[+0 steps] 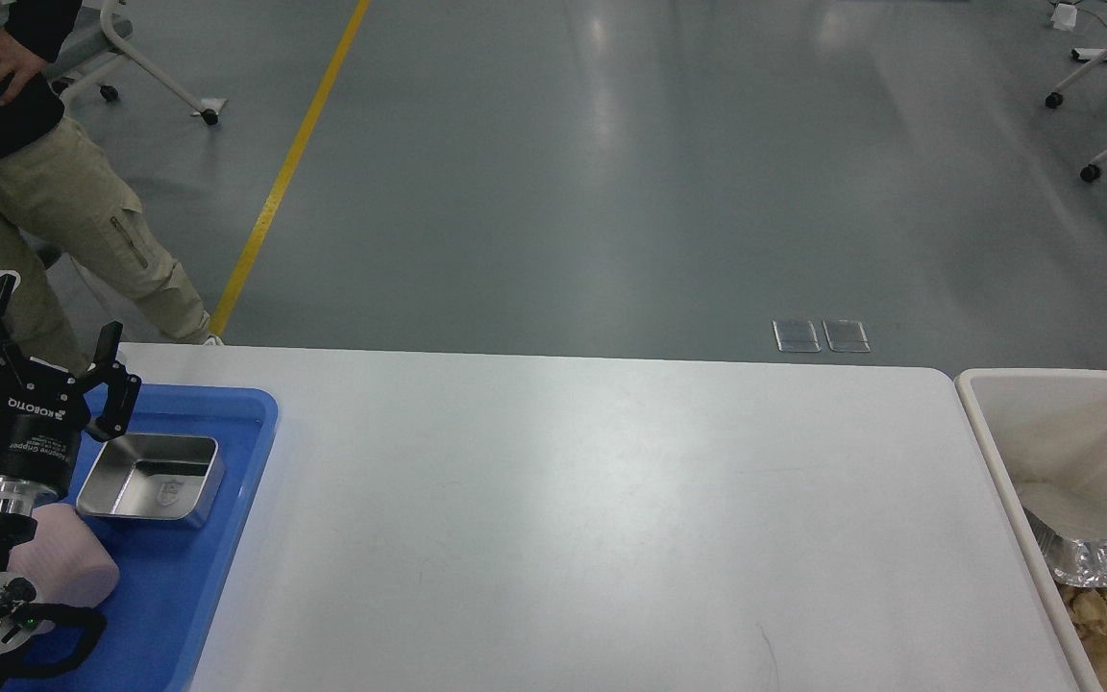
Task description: Tidy desktop
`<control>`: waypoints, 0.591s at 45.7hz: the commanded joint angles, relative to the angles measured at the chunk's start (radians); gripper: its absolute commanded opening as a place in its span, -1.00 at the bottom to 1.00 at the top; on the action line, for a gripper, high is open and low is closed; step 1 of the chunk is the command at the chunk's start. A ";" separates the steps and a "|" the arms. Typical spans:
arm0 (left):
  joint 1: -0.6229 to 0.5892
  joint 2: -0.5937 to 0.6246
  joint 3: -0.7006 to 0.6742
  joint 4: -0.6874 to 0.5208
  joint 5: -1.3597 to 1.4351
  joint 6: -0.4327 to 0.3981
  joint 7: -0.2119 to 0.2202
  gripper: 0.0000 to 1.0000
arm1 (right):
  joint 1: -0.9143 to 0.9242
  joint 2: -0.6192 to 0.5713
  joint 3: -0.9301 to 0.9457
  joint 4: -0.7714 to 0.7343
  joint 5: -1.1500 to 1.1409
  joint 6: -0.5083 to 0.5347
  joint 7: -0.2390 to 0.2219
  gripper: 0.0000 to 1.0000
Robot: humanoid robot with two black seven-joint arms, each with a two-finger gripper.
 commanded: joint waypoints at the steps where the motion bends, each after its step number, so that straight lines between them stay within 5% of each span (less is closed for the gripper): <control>1: 0.003 0.010 0.001 0.001 0.000 -0.001 0.000 0.93 | 0.083 0.093 -0.003 0.009 -0.002 -0.002 -0.003 1.00; 12: 0.002 0.023 -0.004 0.001 0.000 0.000 0.005 0.93 | 0.223 0.222 0.035 0.007 0.004 -0.007 -0.003 1.00; 27: -0.005 0.009 -0.001 0.001 0.000 0.006 0.005 0.93 | 0.306 0.517 0.410 0.015 0.005 -0.015 -0.010 1.00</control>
